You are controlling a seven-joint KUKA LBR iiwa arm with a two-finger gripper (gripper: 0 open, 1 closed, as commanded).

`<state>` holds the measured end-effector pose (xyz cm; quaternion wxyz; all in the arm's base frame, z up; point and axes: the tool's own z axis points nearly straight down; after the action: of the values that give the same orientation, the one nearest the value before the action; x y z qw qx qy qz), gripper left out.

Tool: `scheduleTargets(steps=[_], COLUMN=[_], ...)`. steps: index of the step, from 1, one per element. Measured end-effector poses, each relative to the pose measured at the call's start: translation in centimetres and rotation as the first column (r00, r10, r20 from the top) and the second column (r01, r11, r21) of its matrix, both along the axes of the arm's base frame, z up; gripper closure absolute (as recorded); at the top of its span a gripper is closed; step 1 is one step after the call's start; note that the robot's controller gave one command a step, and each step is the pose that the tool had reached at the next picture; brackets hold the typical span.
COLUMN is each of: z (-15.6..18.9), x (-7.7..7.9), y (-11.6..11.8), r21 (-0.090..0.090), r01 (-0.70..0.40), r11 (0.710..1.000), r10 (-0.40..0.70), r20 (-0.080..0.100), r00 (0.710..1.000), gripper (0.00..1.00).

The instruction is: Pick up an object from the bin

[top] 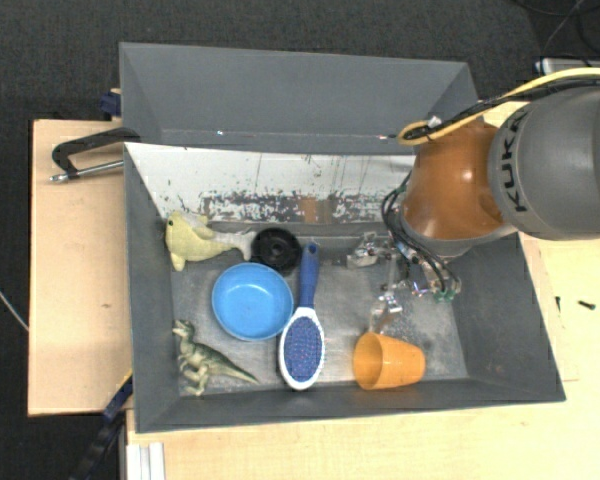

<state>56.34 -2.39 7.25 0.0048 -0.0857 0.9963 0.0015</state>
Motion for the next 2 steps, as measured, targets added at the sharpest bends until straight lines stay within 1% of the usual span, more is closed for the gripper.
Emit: scheduleTargets(steps=[1,2], z=[0.7,3.8], x=[4.0,1.5], y=[6.0,11.7], r21=[0.001,-0.003], r01=[0.160,-0.230], r11=[0.987,0.973], r10=[-0.160,0.230], r20=[-0.002,-0.001], r00=[0.987,0.973], gripper=[0.00,0.00])
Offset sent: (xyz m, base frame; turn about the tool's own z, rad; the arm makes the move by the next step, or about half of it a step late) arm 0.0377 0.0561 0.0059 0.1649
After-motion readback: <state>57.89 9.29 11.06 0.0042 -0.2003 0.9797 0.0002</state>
